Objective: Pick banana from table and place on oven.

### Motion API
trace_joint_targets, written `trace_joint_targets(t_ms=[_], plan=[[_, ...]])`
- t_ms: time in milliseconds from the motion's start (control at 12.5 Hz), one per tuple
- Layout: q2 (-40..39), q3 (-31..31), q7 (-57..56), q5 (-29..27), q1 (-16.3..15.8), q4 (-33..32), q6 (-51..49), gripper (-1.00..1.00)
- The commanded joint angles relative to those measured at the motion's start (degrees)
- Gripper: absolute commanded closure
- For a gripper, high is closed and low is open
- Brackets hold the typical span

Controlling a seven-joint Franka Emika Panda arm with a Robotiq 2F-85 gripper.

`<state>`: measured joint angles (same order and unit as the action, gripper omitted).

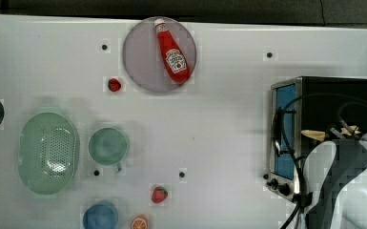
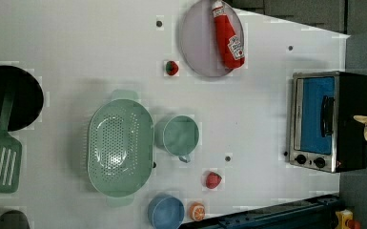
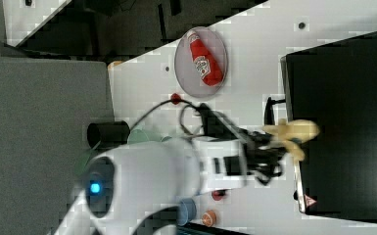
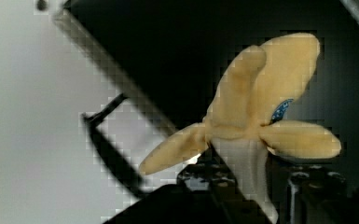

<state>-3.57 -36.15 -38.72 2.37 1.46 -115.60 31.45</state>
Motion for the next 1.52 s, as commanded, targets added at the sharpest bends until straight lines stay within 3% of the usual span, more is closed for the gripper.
trace_joint_targets(t_ms=[80,320,800,880,1120,1520], plan=[[-3.5,-2.1,-14.2,-0.7,-0.5,2.2,4.8,0.51],[-6.7,-3.3,-16.7,-1.0,-0.4,2.2,5.5,0.45],[-6.7,-3.1,-16.8,-0.9,-0.6,2.8,5.9,-0.86],[-6.5,-3.1,-16.8,-0.8,-0.7,3.8,5.6,-0.99],[-4.4,-2.7,-16.9,-0.8,-1.7,8.1,1.5,-1.00],[2.9,3.0,-10.8,-0.7,-3.7,16.2,-16.2,-1.00]])
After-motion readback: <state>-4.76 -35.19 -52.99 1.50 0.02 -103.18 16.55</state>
